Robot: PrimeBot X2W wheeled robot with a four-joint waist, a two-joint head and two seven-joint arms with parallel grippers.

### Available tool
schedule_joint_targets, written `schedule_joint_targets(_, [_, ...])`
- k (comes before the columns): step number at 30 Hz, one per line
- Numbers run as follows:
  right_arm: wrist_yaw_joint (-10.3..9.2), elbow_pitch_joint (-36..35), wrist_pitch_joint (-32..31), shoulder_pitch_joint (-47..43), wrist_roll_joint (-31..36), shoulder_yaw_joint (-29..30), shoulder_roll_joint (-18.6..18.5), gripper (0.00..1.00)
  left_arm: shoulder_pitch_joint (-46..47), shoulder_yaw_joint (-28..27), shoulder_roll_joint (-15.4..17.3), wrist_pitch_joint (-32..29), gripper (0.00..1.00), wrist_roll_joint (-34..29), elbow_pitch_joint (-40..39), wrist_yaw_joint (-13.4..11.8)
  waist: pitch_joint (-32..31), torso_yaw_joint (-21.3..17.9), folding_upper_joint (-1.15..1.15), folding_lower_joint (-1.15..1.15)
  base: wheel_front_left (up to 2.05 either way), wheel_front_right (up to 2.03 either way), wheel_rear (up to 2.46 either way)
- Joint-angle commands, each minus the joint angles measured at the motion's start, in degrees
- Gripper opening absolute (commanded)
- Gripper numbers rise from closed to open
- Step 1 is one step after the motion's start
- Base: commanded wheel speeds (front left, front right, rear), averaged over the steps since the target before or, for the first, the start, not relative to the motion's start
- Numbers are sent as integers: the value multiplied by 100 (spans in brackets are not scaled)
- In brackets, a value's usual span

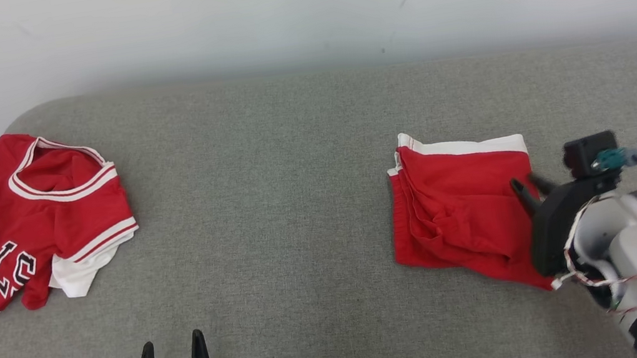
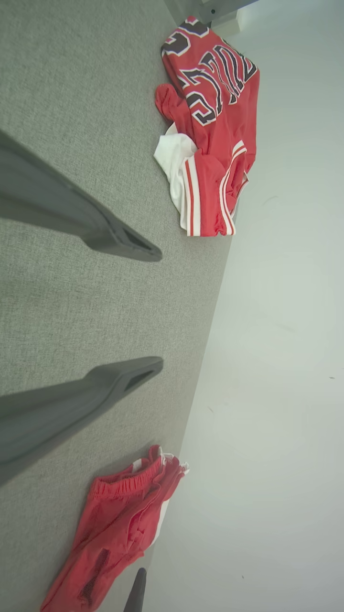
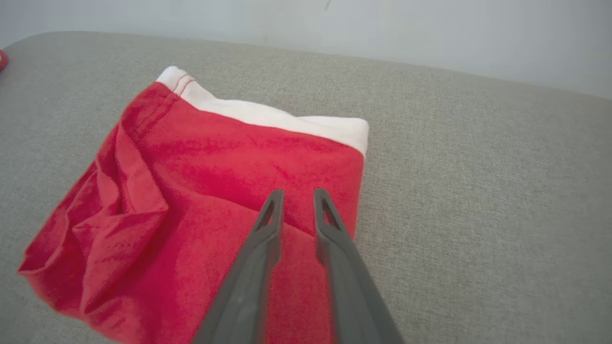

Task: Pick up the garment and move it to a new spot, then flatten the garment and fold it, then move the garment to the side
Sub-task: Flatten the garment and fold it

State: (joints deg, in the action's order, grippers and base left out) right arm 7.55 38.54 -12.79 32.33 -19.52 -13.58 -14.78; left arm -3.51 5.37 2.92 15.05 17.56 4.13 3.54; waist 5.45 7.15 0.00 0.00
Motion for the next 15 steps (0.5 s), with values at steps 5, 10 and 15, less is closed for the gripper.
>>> schedule_joint_targets(5, [-12, 128, 57, -83, 129, -233, 217, 0, 36, -1, -6, 18, 100, 19, 36, 38, 71, 74, 0, 0, 0, 0, 0])
schedule_joint_targets(10, [-12, 280, 1, -56, 161, -662, 514, 0, 79, -12, -6, 18, 100, 48, 77, 48, 89, 156, 0, 0, 0, 0, 0])
schedule_joint_targets(15, [-12, 323, -29, 4, 57, -1336, 754, 0, 98, -40, -5, 18, 100, 64, 88, 49, 101, 207, 0, 0, 0, 0, 0])
